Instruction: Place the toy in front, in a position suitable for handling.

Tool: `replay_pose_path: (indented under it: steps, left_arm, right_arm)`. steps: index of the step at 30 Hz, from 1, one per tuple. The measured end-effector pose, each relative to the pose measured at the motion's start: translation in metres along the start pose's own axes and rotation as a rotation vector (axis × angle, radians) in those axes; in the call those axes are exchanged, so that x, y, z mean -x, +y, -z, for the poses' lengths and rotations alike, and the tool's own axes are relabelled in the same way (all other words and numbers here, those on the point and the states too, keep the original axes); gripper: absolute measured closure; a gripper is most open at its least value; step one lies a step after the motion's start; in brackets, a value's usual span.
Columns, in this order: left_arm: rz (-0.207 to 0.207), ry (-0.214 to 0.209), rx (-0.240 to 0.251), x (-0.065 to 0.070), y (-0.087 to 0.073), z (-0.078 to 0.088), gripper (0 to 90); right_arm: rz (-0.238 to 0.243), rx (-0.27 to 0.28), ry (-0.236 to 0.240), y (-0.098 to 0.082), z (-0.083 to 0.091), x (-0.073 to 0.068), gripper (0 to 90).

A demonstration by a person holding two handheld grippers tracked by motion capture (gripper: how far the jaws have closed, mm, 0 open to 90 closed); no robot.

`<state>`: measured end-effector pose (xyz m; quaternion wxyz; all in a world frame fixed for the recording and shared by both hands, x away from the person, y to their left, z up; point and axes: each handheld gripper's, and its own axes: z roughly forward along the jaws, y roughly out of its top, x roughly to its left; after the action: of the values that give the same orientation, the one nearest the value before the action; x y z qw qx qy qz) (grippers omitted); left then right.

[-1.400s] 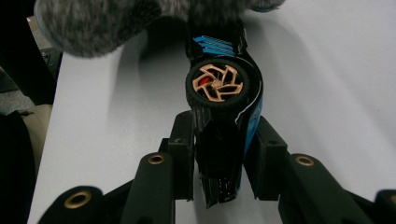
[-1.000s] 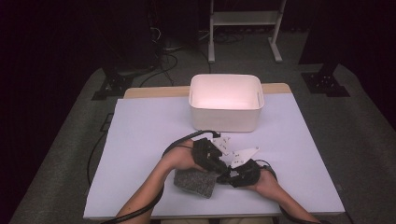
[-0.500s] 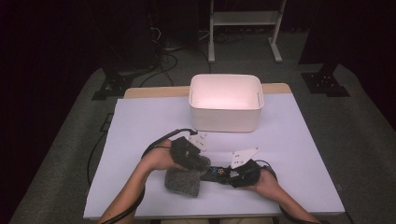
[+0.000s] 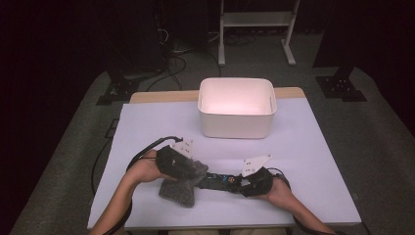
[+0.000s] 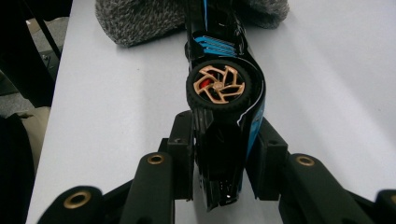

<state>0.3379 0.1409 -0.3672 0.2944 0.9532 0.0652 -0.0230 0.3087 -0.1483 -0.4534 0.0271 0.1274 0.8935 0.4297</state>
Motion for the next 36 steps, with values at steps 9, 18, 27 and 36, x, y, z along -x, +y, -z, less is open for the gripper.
replay_pose_path:
  steps: [9,18,27,36]
  left_arm:
    - [0.056,0.007,0.006,-0.007,-0.018,-0.001,80.9]
    - [0.048,-0.013,0.019,-0.009,-0.013,-0.010,81.0]
    - [0.020,-0.038,0.032,-0.008,0.001,-0.022,81.0]
    - [-0.019,-0.069,0.062,-0.005,0.017,-0.037,81.0]
  right_arm:
    - [0.015,-0.013,-0.008,0.000,0.002,0.000,65.7]
    - [-0.030,0.002,0.017,0.001,0.007,0.004,57.6]
    - [0.001,-0.059,0.025,0.025,0.010,0.009,46.7]
    - [0.074,-0.189,0.019,0.050,0.000,0.006,49.3]
